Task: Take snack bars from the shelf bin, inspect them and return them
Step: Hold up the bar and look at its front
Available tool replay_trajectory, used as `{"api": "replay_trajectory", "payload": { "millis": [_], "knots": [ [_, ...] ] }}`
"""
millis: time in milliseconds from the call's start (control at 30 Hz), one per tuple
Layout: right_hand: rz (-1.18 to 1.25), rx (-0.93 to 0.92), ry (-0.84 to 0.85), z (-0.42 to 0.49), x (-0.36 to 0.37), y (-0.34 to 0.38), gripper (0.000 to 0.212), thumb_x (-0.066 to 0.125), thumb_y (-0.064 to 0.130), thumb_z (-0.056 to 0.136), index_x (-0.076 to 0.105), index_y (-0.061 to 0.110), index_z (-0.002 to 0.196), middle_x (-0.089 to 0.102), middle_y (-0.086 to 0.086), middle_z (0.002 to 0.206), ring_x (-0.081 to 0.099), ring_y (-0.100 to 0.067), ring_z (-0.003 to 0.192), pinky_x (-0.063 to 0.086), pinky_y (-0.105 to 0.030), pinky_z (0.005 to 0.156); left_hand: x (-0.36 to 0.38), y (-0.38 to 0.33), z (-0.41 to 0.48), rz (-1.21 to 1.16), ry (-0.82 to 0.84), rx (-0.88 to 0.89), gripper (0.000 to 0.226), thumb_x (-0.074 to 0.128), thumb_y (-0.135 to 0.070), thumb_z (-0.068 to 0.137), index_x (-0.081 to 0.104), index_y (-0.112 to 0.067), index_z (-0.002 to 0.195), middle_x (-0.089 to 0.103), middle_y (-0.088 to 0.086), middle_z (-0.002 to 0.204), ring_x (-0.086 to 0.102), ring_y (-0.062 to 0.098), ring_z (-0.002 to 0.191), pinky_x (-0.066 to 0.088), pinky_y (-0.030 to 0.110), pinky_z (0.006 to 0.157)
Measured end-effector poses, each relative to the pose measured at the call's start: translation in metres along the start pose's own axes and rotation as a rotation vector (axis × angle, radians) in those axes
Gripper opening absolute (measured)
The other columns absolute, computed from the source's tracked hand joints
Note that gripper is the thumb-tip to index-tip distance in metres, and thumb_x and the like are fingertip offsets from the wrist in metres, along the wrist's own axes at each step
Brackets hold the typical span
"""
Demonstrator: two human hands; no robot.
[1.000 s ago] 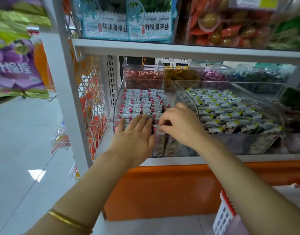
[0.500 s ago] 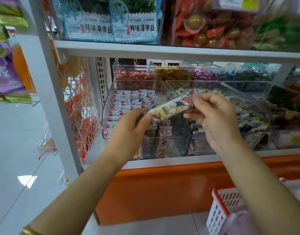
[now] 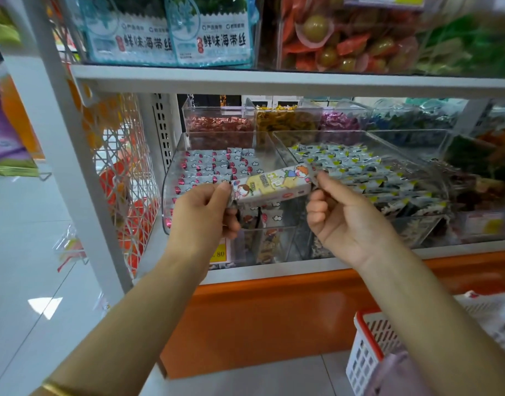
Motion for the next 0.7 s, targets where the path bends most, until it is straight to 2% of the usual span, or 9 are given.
{"api": "replay_trajectory", "payload": {
  "millis": [67, 133, 267, 333, 433, 500, 567, 700],
  "knots": [
    [0.068, 0.073, 0.000, 0.001, 0.001, -0.003, 0.011, 0.059, 0.018, 0.081, 0.054, 0.012, 0.073, 0.050, 0.002, 0.046, 0.046, -0.004, 0.035, 0.038, -0.014, 0.032, 0.000, -0.001, 0.000, -0.009, 0.009, -0.004, 0.033, 0.047, -0.022, 0.097, 0.053, -0.006, 0.069, 0.049, -0.004, 0.046, 0.045, 0.008, 0.039, 0.046, 0.019, 0.044],
    [0.140, 0.142, 0.022, 0.000, 0.002, -0.005, 0.014, 0.057, 0.018, 0.081, 0.050, 0.012, 0.070, 0.048, 0.004, 0.044, 0.044, -0.002, 0.032, 0.036, -0.013, 0.031, 0.001, -0.001, -0.001, -0.120, 0.041, -0.053, 0.031, 0.048, -0.019, 0.097, 0.054, -0.009, 0.068, 0.048, -0.006, 0.046, 0.042, 0.006, 0.039, 0.044, 0.018, 0.044],
    [0.203, 0.201, 0.085, -0.001, 0.006, -0.007, 0.015, 0.059, 0.017, 0.073, 0.049, 0.011, 0.065, 0.047, 0.004, 0.043, 0.044, -0.002, 0.032, 0.036, -0.013, 0.031, 0.007, -0.004, -0.002, -0.482, 0.121, -0.154, 0.017, 0.047, -0.012, 0.095, 0.062, -0.010, 0.089, 0.048, -0.004, 0.051, 0.042, 0.005, 0.041, 0.039, 0.014, 0.040],
    [0.020, 0.089, 0.041, 0.000, 0.001, -0.003, 0.016, 0.058, 0.016, 0.083, 0.054, 0.010, 0.068, 0.053, 0.002, 0.047, 0.049, -0.004, 0.035, 0.039, -0.014, 0.033, 0.007, -0.004, -0.001, -0.567, 0.130, -0.168, 0.016, 0.046, -0.011, 0.095, 0.062, -0.011, 0.095, 0.048, -0.003, 0.052, 0.043, 0.005, 0.042, 0.039, 0.014, 0.039],
    [-0.272, -0.185, -0.011, -0.001, -0.004, 0.008, 0.013, 0.058, 0.010, 0.088, 0.060, 0.010, 0.076, 0.061, 0.002, 0.056, 0.058, -0.007, 0.046, 0.045, -0.017, 0.039, 0.005, -0.003, 0.000, -0.458, 0.141, -0.138, 0.013, 0.045, -0.015, 0.097, 0.057, -0.011, 0.095, 0.049, -0.004, 0.051, 0.044, 0.007, 0.043, 0.042, 0.016, 0.042],
    [-0.319, -0.275, 0.023, -0.003, -0.002, 0.013, 0.008, 0.058, 0.006, 0.087, 0.058, 0.010, 0.080, 0.064, 0.003, 0.060, 0.061, -0.008, 0.049, 0.047, -0.017, 0.042, 0.004, -0.003, 0.000, -0.359, 0.169, -0.136, 0.021, 0.044, -0.022, 0.098, 0.052, -0.012, 0.082, 0.051, -0.003, 0.052, 0.047, 0.009, 0.046, 0.045, 0.019, 0.045],
    [-0.380, -0.357, 0.033, -0.004, -0.001, 0.018, 0.009, 0.057, 0.000, 0.087, 0.058, 0.009, 0.084, 0.068, 0.002, 0.066, 0.063, -0.010, 0.052, 0.048, -0.017, 0.043, 0.004, -0.002, 0.000, -0.309, 0.180, -0.156, 0.027, 0.044, -0.027, 0.098, 0.048, -0.011, 0.077, 0.053, -0.002, 0.053, 0.050, 0.011, 0.048, 0.047, 0.021, 0.048],
    [-0.435, -0.438, 0.036, -0.005, 0.000, 0.023, 0.012, 0.055, 0.000, 0.089, 0.060, 0.011, 0.085, 0.068, -0.006, 0.080, 0.069, -0.019, 0.068, 0.054, -0.024, 0.051, 0.009, -0.004, -0.001, -0.338, 0.220, -0.176, 0.020, 0.048, -0.024, 0.096, 0.059, -0.009, 0.089, 0.059, 0.000, 0.064, 0.055, 0.009, 0.051, 0.048, 0.020, 0.048]
  ]
}}
Point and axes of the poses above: each hand's wrist, its own z-axis towards the middle knuckle, its own x-axis out of the palm, y = z × x, the point moved 5 cm from there along z, towards the middle knuckle
